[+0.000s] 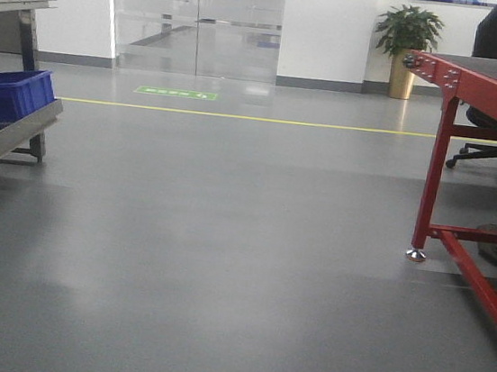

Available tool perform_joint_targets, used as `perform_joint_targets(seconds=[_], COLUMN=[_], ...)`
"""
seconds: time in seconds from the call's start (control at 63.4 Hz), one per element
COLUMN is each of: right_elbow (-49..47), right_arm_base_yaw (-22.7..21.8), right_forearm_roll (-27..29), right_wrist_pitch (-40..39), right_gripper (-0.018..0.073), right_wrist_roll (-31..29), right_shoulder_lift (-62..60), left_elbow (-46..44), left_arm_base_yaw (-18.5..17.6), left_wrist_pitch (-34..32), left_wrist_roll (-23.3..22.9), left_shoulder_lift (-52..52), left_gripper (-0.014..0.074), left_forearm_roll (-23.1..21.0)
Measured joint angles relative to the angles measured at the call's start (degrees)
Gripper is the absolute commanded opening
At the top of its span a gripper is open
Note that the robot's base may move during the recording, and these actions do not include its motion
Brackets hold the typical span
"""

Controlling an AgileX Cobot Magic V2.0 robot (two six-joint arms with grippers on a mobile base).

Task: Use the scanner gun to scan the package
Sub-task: 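Drive the base forward and turn toward the red-framed table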

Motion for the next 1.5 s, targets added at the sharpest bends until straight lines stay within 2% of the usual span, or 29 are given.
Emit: perform_joint_targets(seconds=[1.499], right_elbow=[0.0], right_arm_base_yaw=[0.0], right_forearm_roll=[0.0], right_wrist_pitch=[0.0], right_gripper=[-0.0168], right_wrist_roll=[0.0], right_shoulder_lift=[0.0], left_elbow=[0.0], left_arm_base_yaw=[0.0], left_wrist_pitch=[0.0], left_wrist_roll=[0.0], left_shoulder_lift=[0.0], left_gripper=[-0.0111], left_forearm_roll=[0.0])
